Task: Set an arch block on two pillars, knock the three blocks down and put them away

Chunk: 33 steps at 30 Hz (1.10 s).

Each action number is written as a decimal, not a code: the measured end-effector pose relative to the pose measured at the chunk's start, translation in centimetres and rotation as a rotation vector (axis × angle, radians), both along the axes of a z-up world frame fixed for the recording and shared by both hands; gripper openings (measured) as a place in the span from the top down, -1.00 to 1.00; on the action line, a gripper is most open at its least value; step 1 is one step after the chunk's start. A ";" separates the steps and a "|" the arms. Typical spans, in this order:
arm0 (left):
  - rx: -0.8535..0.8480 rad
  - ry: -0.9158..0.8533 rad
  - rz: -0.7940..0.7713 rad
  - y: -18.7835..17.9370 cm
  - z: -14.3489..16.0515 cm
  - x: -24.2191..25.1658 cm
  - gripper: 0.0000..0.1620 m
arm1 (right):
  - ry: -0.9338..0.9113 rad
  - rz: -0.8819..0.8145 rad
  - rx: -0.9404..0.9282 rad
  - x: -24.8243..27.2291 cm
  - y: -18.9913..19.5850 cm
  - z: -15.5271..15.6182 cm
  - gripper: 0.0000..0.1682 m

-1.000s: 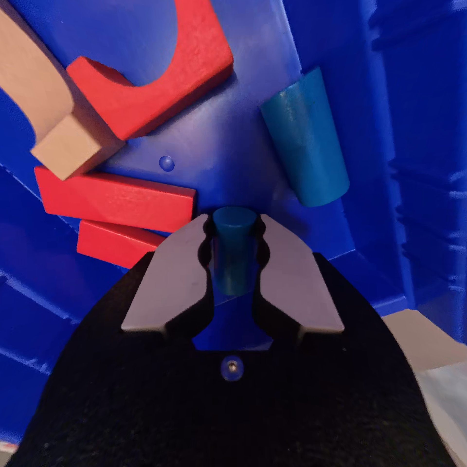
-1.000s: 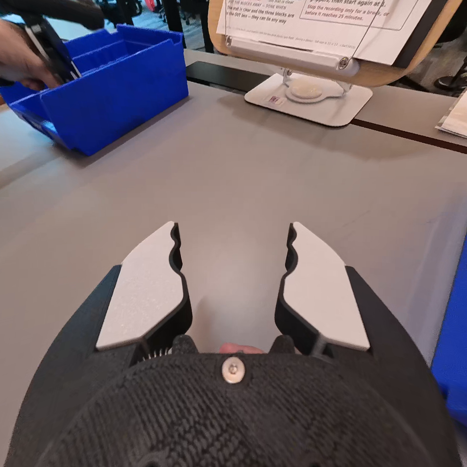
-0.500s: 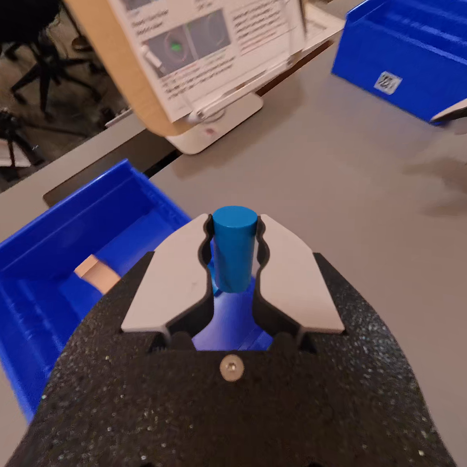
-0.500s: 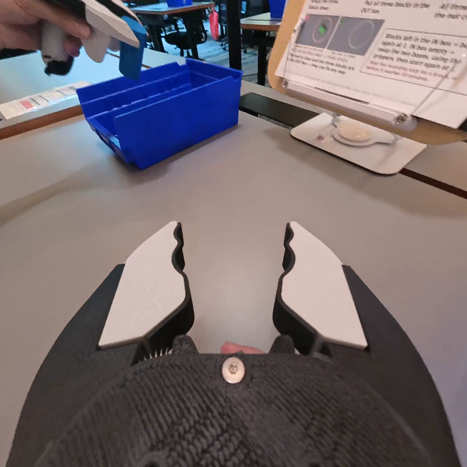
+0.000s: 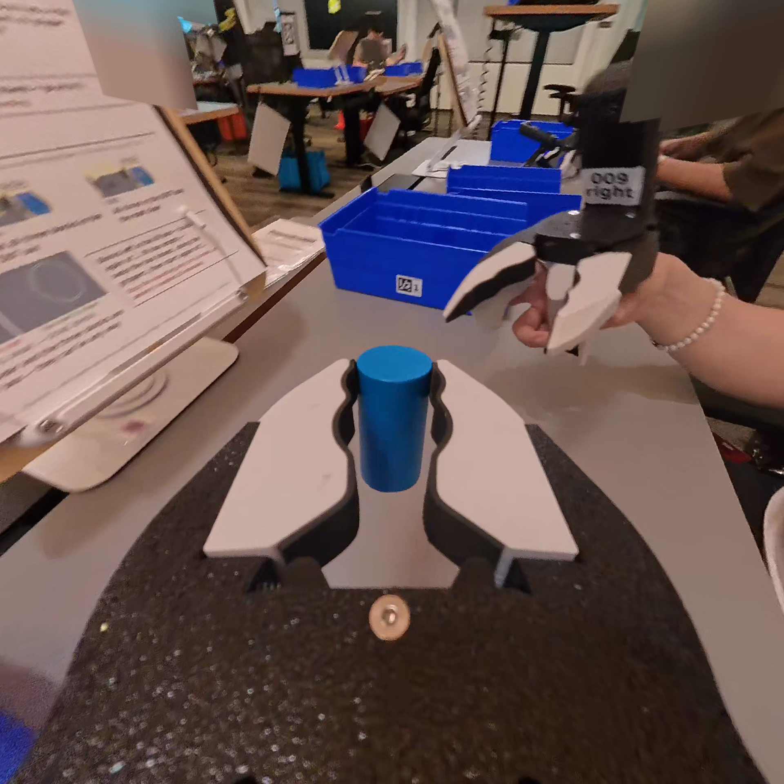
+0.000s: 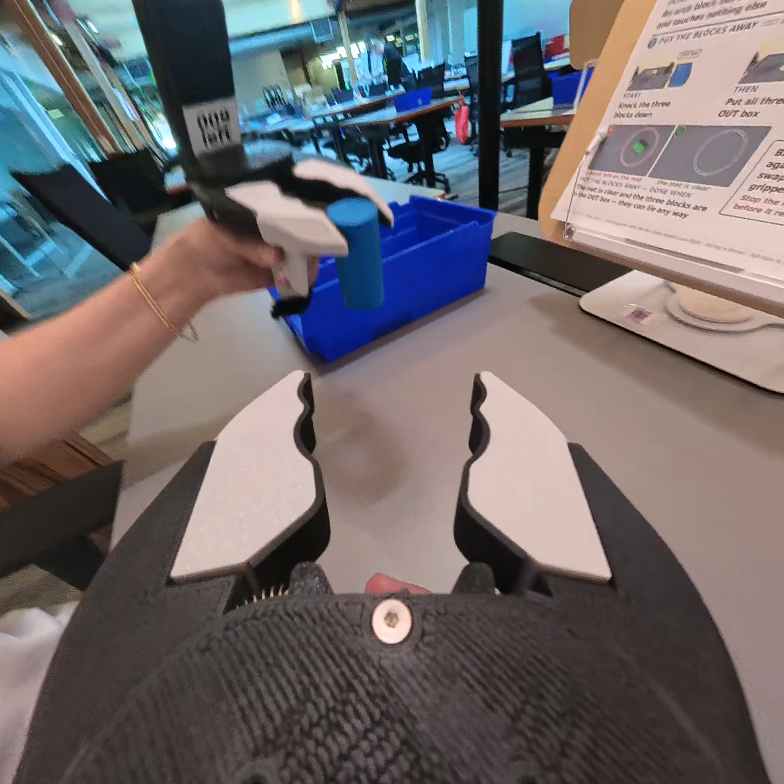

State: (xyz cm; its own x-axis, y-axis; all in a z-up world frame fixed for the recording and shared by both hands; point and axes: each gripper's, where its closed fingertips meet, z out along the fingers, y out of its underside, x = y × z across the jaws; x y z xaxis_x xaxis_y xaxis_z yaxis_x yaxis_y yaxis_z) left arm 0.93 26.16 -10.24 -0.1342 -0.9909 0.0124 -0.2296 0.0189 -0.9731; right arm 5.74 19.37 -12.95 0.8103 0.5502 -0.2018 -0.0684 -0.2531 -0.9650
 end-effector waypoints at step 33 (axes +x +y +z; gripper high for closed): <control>0.260 -0.047 -0.196 -6.5 -1.7 4.0 0.60 | 0.856 0.285 -0.502 -3.5 2.9 0.0 0.17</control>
State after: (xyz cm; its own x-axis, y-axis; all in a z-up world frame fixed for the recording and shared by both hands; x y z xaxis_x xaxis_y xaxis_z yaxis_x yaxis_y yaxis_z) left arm 4.91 19.63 -11.94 -0.3166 -0.9155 -0.2483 -0.1517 0.3073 -0.9395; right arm 2.26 22.24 -12.98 0.1394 0.3927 -0.9090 -0.5570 -0.7279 -0.3999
